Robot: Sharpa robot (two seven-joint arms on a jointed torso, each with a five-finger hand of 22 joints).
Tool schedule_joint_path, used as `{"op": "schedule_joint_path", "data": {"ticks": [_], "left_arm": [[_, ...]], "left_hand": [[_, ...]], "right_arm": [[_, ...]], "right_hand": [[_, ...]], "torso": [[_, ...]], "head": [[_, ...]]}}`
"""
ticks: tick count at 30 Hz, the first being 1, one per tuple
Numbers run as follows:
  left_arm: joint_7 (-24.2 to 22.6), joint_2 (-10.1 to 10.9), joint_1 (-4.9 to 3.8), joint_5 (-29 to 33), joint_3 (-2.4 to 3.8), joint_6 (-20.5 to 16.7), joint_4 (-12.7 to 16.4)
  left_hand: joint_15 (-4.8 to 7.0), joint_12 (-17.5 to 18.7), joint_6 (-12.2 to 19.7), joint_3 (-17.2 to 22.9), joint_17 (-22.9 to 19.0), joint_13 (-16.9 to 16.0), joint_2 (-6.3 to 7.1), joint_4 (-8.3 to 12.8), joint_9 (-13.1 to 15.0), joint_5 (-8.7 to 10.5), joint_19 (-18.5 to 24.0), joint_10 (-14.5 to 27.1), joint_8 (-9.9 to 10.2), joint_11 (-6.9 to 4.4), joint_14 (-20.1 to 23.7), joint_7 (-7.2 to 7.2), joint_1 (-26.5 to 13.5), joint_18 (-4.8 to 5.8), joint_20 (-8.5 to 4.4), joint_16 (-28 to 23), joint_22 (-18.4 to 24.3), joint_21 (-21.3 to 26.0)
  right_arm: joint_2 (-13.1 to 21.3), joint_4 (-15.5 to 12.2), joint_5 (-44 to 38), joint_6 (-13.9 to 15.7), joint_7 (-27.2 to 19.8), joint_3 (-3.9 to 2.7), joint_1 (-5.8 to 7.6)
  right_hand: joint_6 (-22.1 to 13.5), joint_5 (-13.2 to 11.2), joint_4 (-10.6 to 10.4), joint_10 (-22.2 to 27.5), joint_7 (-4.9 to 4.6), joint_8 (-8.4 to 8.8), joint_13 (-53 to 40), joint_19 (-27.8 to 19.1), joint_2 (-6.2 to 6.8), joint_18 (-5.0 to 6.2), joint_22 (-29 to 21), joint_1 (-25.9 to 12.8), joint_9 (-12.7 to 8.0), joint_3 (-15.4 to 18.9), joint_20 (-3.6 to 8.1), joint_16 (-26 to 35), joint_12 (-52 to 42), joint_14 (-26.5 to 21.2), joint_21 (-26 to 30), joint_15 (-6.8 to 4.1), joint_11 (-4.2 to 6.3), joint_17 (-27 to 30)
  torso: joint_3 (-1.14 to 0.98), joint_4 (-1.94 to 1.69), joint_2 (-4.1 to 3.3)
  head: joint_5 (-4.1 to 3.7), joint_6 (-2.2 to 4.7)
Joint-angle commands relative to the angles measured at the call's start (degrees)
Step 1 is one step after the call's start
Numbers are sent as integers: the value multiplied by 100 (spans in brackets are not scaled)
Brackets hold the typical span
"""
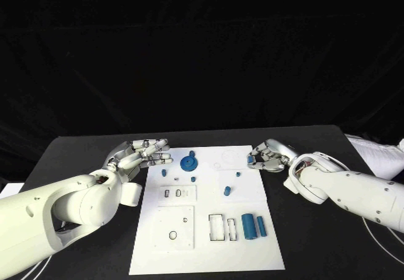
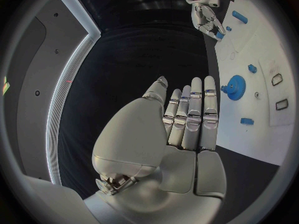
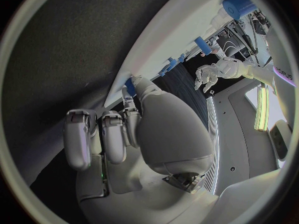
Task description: Assemble the parts on the task board
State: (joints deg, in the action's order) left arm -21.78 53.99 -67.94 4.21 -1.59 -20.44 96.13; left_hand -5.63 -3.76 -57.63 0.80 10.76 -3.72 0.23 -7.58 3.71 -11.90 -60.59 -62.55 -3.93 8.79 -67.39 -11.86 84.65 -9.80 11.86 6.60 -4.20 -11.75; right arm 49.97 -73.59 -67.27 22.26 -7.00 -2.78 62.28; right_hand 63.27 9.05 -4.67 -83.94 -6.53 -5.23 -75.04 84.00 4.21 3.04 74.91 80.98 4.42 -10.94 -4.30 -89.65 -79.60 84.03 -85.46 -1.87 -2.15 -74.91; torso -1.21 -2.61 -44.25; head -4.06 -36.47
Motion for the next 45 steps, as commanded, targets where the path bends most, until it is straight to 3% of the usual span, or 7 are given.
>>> {"op": "schedule_joint_path", "data": {"ticks": [1,12,19,25,30,37,45], "left_arm": [[-24,-1,-6,-19,5,100,11],[-12,6,-6,-19,5,98,-4],[0,6,-6,-19,5,102,-62],[16,-25,-6,-6,4,116,-148],[16,-56,-5,29,4,123,-211],[13,-82,-5,45,4,131,-271],[2,-102,-6,71,4,127,-314]], "left_hand": [[-23,21,35,32,6,9,8,-6,-6,18,-31,36,32,13,-18,-19,62,-66,6,-29,9,19],[-23,20,38,43,9,9,9,0,-6,18,-32,41,32,14,-19,-21,66,-66,5,-34,10,21],[-23,20,39,43,9,9,9,0,-6,18,-32,41,32,14,-19,-21,66,-66,5,-34,10,22],[-23,20,40,47,10,8,9,2,-6,18,-33,42,32,14,-20,-20,68,-66,5,-36,10,22],[-23,20,40,49,10,8,9,3,-6,18,-33,42,32,14,-20,-20,69,-66,5,-36,10,22],[-23,20,40,49,10,8,9,3,-6,18,-33,42,32,14,-20,-20,69,-66,5,-36,10,22],[-23,20,40,49,10,8,9,3,-6,18,-33,42,32,14,-20,-20,69,-66,5,-36,10,22]], "right_arm": [[-18,-1,-70,-99,22,6,-12],[-27,-55,26,232,-40,2,-10],[2,-380,-12,374,83,-13,90],[-89,-857,-172,262,425,-17,232],[-373,-997,-602,-34,772,-14,256],[-793,-1085,-1255,-306,1136,26,163],[-1235,-1103,-1698,-451,1451,98,9]], "right_hand": [[41,-26,4,-271,1,-15,-977,132,-51,-95,553,-7,7,-41,27,-35,-52,597,-24,-35,50,-1509],[467,-18,147,-340,177,-159,-1066,186,-259,-116,660,16,89,-245,123,-35,-216,597,-75,-149,192,-1509],[515,-12,139,-362,209,-162,-1092,193,-270,-119,673,-108,108,-242,161,-35,-263,597,-82,-181,223,-1509],[516,-26,123,-356,216,-152,-1079,191,-288,-118,666,-174,112,-242,174,-35,-237,597,-79,-191,230,-1509],[507,-87,129,-345,219,-137,-1059,187,-293,-116,658,-205,113,-244,181,-35,-198,597,-75,-196,235,-1509],[504,-171,142,-331,219,-122,-1037,185,-286,-115,654,-246,116,-241,189,-35,-151,597,-72,-200,236,-1509],[498,-186,139,-327,215,-112,-1031,183,-289,-114,648,-269,115,-240,190,-35,-138,597,-70,-200,233,-1509]], "torso": [[4,-4,-1],[2,-8,4],[12,-12,31],[57,-22,89],[97,-42,140],[161,-98,193],[208,-129,212]], "head": [[-7,-4],[2,-10],[8,-20],[19,-59],[59,-96],[177,-202],[294,-295]]}}
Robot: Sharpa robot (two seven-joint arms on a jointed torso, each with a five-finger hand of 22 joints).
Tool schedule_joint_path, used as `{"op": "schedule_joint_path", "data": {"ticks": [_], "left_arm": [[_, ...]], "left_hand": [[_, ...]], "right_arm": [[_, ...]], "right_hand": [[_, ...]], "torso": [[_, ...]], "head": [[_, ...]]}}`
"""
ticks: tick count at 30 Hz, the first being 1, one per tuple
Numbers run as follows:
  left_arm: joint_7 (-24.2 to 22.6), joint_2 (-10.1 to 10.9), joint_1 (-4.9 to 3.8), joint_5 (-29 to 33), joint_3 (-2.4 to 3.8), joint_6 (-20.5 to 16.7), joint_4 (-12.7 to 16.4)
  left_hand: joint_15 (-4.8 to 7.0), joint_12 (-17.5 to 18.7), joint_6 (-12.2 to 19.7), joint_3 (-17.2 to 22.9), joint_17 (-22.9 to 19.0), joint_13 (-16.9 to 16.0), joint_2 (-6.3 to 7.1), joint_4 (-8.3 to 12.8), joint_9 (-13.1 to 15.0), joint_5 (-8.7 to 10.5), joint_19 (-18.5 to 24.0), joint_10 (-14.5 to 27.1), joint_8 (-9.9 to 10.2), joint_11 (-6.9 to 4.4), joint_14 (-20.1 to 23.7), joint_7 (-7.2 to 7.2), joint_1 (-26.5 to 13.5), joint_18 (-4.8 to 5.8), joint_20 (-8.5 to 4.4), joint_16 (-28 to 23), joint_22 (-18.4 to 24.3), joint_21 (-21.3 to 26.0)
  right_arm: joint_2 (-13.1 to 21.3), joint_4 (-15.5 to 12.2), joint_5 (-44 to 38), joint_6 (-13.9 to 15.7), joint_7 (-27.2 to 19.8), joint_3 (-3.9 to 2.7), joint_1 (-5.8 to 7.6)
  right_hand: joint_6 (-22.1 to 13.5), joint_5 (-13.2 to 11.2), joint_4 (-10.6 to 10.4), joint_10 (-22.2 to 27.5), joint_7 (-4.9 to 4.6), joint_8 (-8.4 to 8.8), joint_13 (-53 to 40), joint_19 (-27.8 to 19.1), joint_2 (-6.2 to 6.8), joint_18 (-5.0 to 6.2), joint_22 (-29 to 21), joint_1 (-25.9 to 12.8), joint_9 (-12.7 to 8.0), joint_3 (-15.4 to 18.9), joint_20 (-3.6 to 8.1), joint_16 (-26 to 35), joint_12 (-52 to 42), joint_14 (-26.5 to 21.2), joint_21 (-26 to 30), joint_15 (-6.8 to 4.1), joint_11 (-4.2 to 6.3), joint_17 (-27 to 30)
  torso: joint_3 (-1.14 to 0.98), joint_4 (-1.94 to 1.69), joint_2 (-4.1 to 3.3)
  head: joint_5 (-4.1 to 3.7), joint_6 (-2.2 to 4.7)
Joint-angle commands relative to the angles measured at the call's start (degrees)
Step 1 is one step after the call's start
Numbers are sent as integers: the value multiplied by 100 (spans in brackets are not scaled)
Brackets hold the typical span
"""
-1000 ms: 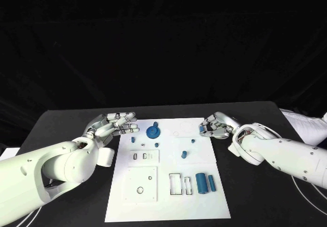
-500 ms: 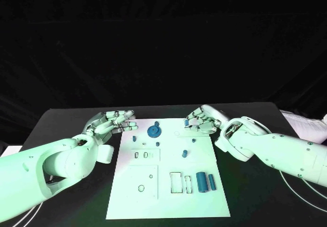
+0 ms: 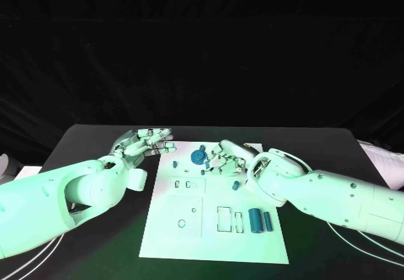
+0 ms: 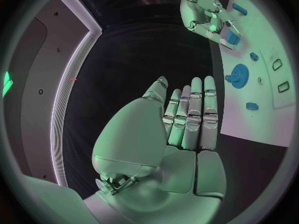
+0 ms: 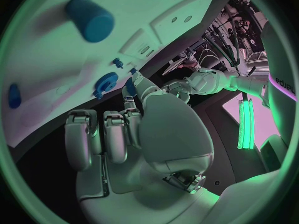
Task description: Assemble the parts on the task board
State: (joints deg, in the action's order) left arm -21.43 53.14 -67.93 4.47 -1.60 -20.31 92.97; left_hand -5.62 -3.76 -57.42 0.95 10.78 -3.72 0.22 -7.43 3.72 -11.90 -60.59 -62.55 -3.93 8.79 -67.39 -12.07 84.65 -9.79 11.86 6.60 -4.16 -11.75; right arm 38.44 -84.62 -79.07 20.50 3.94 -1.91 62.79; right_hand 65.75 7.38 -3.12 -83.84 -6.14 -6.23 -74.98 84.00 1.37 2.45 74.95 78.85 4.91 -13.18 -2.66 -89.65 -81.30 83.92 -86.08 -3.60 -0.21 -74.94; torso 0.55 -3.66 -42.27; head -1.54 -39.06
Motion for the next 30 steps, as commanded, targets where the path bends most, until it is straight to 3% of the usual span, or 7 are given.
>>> {"op": "schedule_joint_path", "data": {"ticks": [1,6,21,30], "left_arm": [[-33,-19,-8,46,5,115,5],[-31,-23,-9,48,5,117,19],[-31,-66,-10,49,5,127,-3],[-28,-64,-9,49,5,127,-7]], "left_hand": [[-23,20,19,34,8,8,9,-12,-6,18,-33,42,32,14,-20,1,69,-67,5,-36,6,23],[-23,20,19,34,8,8,9,-12,-6,18,-33,42,32,14,-20,1,69,-67,5,-36,6,23],[-23,20,19,34,8,8,9,-12,-6,18,-33,42,32,14,-20,1,69,-67,5,-36,6,23],[-23,20,19,34,8,8,9,-12,-6,18,-33,42,32,14,-20,1,69,-67,5,-36,6,23]], "right_arm": [[-129,6,-567,-293,386,19,-60],[-305,9,-794,-365,516,48,-107],[-586,126,-1037,-571,753,95,-176],[-634,153,-1110,-718,830,108,-195]], "right_hand": [[248,-20,-16,-337,175,-13,-1037,182,-4,-55,644,-57,66,-16,27,-35,33,608,-7,-28,40,-1506],[238,-23,-14,-336,171,-4,-1036,180,1,-54,639,-68,64,-14,27,-35,35,608,-5,-27,38,-1506],[225,-18,-15,-332,162,15,-1032,172,21,-51,623,-116,62,-2,26,-35,45,608,3,-23,30,-1506],[214,-21,-21,-323,153,33,-1021,166,37,-49,612,-164,59,11,24,-35,70,608,9,-17,23,-1506]], "torso": [[37,-30,12],[31,-22,10],[19,-25,6],[23,-23,9]], "head": [[58,-37],[117,-53],[187,-99],[207,-128]]}}
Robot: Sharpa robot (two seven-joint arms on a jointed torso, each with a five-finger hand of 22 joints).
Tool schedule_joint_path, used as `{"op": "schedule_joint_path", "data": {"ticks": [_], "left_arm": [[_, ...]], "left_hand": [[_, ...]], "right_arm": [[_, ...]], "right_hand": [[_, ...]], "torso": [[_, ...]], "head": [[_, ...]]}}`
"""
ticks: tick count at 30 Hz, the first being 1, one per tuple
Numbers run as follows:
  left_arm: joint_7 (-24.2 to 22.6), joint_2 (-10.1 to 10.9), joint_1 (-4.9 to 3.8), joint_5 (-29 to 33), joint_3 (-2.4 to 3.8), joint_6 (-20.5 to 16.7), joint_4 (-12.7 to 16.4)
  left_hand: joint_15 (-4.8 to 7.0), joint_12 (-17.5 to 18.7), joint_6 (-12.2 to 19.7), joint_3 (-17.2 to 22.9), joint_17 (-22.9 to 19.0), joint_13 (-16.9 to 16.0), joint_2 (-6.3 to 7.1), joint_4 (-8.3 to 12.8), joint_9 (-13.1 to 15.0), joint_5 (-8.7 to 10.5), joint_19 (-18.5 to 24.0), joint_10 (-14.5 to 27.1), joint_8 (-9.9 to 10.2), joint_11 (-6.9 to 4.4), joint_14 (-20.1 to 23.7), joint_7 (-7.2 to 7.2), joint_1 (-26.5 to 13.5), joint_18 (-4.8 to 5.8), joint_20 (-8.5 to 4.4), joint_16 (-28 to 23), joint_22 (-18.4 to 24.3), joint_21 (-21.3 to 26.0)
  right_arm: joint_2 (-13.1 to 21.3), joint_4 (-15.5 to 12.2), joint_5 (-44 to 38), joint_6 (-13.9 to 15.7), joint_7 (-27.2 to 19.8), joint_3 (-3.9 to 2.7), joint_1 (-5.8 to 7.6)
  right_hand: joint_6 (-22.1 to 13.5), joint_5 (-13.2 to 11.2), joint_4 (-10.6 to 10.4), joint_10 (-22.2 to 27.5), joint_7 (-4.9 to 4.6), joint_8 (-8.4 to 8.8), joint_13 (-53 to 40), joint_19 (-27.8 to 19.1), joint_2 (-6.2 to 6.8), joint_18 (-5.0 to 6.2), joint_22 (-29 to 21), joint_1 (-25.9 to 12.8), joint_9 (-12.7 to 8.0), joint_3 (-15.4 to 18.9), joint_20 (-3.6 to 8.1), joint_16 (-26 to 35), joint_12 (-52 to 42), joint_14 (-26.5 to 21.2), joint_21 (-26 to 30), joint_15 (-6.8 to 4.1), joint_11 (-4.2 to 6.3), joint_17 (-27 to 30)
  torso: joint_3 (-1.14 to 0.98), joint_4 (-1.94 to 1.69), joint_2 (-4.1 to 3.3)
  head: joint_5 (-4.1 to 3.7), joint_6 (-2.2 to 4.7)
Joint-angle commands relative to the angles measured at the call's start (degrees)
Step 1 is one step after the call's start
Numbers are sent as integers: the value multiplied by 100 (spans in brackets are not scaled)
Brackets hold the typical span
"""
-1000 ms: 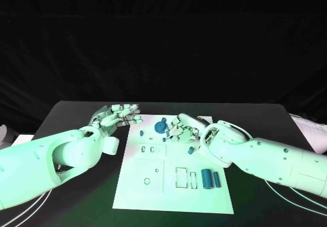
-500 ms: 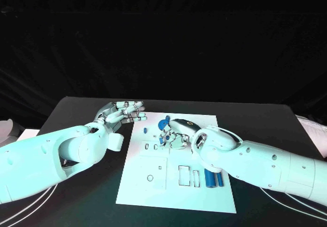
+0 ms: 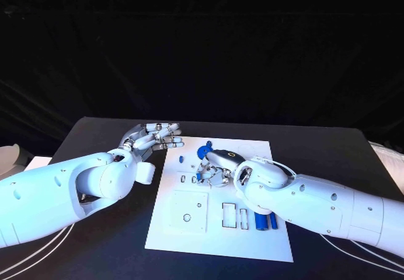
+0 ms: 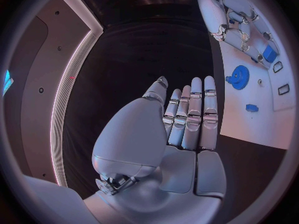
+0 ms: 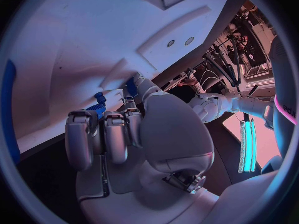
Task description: Assemble the parts on the task board
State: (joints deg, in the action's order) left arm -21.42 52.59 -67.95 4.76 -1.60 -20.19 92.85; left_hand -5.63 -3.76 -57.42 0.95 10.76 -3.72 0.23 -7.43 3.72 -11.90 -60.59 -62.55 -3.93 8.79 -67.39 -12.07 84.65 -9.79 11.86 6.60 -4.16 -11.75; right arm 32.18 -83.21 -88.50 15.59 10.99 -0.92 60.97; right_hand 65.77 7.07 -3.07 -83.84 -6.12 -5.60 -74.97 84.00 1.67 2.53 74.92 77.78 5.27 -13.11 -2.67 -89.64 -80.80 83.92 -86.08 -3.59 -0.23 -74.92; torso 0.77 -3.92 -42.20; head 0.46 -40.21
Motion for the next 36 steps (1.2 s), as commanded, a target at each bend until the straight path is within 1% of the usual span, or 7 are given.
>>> {"op": "schedule_joint_path", "data": {"ticks": [1,8,11,23,24,31,36], "left_arm": [[-30,-10,-7,20,5,115,5],[-27,-8,-7,20,5,116,4],[-26,-7,-7,20,5,116,2],[-21,-1,-6,20,5,114,-1],[-21,-1,-6,20,5,114,-1],[-21,4,-6,20,5,115,2],[-19,8,-6,20,5,115,7]], "left_hand": [[-23,20,19,34,10,8,9,-12,-6,18,-33,42,32,14,-20,1,69,-67,5,-36,6,23],[-23,20,19,34,10,8,9,-12,-6,18,-33,42,32,14,-20,1,69,-67,5,-36,6,23],[-23,20,19,34,10,8,9,-12,-6,18,-33,42,32,14,-20,1,69,-67,5,-36,6,23],[-23,20,19,34,10,8,9,-12,-6,18,-33,42,32,14,-20,1,69,-67,5,-36,6,23],[-23,20,19,34,10,8,9,-12,-6,18,-33,42,32,14,-20,1,69,-67,5,-36,6,23],[-24,19,27,48,16,8,17,-6,-6,21,-35,48,31,15,-23,0,64,-66,6,-45,7,27],[-24,19,27,48,16,8,17,-6,-6,21,-35,48,31,15,-23,0,64,-66,6,-45,7,27]], "right_arm": [[-9,13,-177,-241,132,10,-13],[14,-5,-230,-357,175,13,-15],[32,-21,-249,-394,200,13,-15],[63,-71,-285,-442,325,15,-16],[63,-73,-289,-443,333,15,-16],[67,-84,-307,-453,382,15,-16],[67,-96,-313,-434,401,15,-16]], "right_hand": [[212,9,-26,-322,152,-28,-1021,167,8,-57,614,-60,23,4,24,-36,20,608,9,-18,25,-1508],[194,0,-21,-315,141,-5,-1015,163,46,-56,608,-102,19,22,20,-36,37,608,13,-11,17,-1508],[180,-2,-17,-307,133,10,-1004,160,66,-54,602,-118,16,29,17,-34,59,607,17,-7,11,-1506],[-38,1,-9,-213,22,176,-894,120,216,-39,524,-251,-40,86,-36,17,291,591,60,62,-79,-1444],[-59,2,-9,-203,13,186,-881,118,228,-38,521,-261,-46,90,-41,19,318,591,62,69,-87,-1443],[-197,19,-22,-126,-42,211,-785,102,304,-32,490,-326,-90,119,-80,25,509,589,80,111,-136,-1436],[-356,29,-56,-79,-89,213,-727,90,391,-26,466,-409,-134,171,-118,35,616,586,95,148,-178,-1424]], "torso": [[0,4,2],[-4,14,1],[0,7,3],[-1,8,-2],[2,8,-1],[2,11,0],[5,6,0]], "head": [[6,-18],[10,-32],[4,-41],[-2,-67],[-2,-70],[-5,-83],[-14,-84]]}}
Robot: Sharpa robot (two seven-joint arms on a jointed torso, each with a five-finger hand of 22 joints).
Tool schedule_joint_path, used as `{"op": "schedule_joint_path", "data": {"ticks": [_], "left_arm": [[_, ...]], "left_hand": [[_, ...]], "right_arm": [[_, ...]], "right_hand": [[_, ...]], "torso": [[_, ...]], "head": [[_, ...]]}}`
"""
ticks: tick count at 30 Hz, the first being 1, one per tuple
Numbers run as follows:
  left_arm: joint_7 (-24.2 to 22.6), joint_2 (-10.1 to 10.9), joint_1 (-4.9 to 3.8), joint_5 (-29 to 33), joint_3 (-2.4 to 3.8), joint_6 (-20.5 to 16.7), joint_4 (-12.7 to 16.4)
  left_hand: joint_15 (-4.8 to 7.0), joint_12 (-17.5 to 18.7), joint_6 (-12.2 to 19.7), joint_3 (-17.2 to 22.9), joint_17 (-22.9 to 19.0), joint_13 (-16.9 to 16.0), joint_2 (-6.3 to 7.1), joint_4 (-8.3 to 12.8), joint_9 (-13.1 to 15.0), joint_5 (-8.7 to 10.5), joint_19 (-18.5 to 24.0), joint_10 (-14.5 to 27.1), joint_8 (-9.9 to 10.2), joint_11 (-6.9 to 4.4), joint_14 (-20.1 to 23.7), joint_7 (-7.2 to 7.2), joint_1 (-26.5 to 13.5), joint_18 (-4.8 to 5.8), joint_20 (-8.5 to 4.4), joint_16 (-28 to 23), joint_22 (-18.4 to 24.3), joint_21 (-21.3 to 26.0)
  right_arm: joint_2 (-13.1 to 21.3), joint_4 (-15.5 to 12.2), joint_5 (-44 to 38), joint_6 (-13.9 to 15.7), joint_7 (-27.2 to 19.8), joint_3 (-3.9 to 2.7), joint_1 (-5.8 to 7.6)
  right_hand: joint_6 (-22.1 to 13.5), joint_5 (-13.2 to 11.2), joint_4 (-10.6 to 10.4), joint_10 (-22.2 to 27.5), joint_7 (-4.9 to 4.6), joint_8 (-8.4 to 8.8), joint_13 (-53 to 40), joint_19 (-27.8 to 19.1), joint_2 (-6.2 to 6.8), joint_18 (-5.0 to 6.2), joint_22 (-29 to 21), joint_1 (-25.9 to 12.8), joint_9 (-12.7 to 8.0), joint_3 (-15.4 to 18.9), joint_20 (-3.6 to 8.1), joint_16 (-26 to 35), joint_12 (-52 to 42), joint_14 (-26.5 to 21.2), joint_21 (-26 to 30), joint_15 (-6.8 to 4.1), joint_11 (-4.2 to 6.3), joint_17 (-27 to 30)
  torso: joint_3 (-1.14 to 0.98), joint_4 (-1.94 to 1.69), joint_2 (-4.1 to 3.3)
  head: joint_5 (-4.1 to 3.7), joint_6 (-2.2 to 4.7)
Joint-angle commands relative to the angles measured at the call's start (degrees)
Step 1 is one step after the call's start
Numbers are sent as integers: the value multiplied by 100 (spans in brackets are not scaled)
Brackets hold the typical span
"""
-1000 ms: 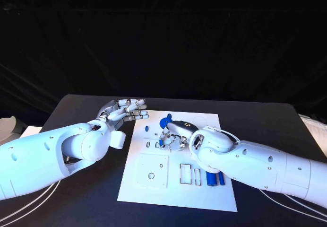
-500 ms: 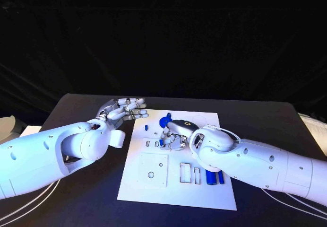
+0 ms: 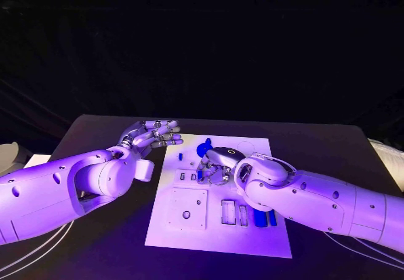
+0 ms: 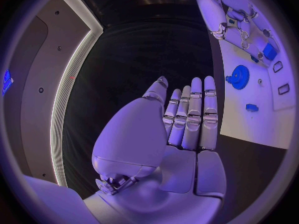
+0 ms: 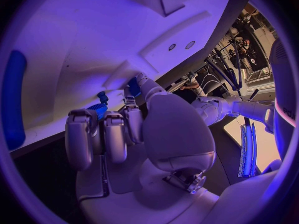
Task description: Assemble the parts on the task board
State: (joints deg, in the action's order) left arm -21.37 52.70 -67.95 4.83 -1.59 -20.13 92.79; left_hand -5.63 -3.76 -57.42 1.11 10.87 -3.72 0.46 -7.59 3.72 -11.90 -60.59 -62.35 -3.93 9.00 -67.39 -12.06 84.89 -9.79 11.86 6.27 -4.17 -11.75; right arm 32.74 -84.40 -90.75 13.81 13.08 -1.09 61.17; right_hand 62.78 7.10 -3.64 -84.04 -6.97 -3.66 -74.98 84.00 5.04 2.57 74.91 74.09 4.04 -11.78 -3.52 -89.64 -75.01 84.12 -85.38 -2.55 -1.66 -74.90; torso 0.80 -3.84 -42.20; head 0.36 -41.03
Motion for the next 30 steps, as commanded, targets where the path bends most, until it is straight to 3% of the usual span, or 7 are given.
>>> {"op": "schedule_joint_path", "data": {"ticks": [1,16,23,27,29,30], "left_arm": [[-23,-2,-7,13,4,109,14],[-22,13,-7,13,4,103,27],[-2,12,-7,13,4,104,18],[69,7,-7,2,4,101,-1],[146,1,-7,-68,4,105,-18],[228,-3,-7,-165,4,124,-33]], "left_hand": [[-24,19,26,32,5,8,-7,10,-6,21,-35,28,31,-5,-23,-1,40,-67,6,-12,7,27],[-24,19,26,32,5,8,-7,10,-6,21,-35,28,31,-5,-23,-1,40,-67,6,-12,7,27],[-24,19,31,38,7,8,-4,14,-6,21,-36,33,32,-3,-24,-1,39,-67,6,-16,7,28],[20,8,31,75,65,3,17,28,-3,23,-151,14,25,-25,-186,10,20,-78,-29,46,-20,-28],[67,-13,14,97,128,-6,32,28,0,22,-278,-63,18,-56,-335,27,-6,-82,-77,108,-52,-101],[155,-66,-31,113,238,-30,46,10,6,24,-477,-241,4,-122,-607,62,-48,-83,-156,247,-110,-226]], "right_arm": [[11,18,-89,-247,196,32,-35],[27,-39,-105,-59,204,33,-35],[84,-124,28,927,-180,32,-36],[174,-218,488,1574,-885,17,-33],[237,-271,837,1678,-1333,-2,-23],[291,-316,1124,1682,-1622,-16,-9]], "right_hand": [[-79,25,-6,-53,-9,18,-718,88,67,-29,464,-52,-16,49,-39,35,52,566,27,50,-41,-1425],[-206,86,-55,-7,-33,8,-660,65,141,-19,418,-127,-25,141,-69,56,152,560,54,76,-67,-1400],[-415,126,-255,22,-69,12,-619,46,342,-8,371,-305,-29,493,-99,47,204,563,82,106,-104,-1412],[-653,268,-429,64,-127,12,-577,19,347,3,311,-208,-33,759,-133,24,265,570,116,148,-152,-1439],[-843,310,-554,90,-176,4,-552,9,343,6,294,-104,-30,934,-170,20,298,571,129,181,-197,-1444],[-874,322,-593,108,-184,11,-531,0,316,11,278,-66,-29,975,-176,29,333,568,138,193,-205,-1434]], "torso": [[2,-2,-1],[4,-4,1],[-1,-4,-2],[-2,-11,-1],[-4,-11,1],[-1,-13,3]], "head": [[-4,-4],[-7,-11],[-12,-11],[-13,-1],[-7,1],[0,1]]}}
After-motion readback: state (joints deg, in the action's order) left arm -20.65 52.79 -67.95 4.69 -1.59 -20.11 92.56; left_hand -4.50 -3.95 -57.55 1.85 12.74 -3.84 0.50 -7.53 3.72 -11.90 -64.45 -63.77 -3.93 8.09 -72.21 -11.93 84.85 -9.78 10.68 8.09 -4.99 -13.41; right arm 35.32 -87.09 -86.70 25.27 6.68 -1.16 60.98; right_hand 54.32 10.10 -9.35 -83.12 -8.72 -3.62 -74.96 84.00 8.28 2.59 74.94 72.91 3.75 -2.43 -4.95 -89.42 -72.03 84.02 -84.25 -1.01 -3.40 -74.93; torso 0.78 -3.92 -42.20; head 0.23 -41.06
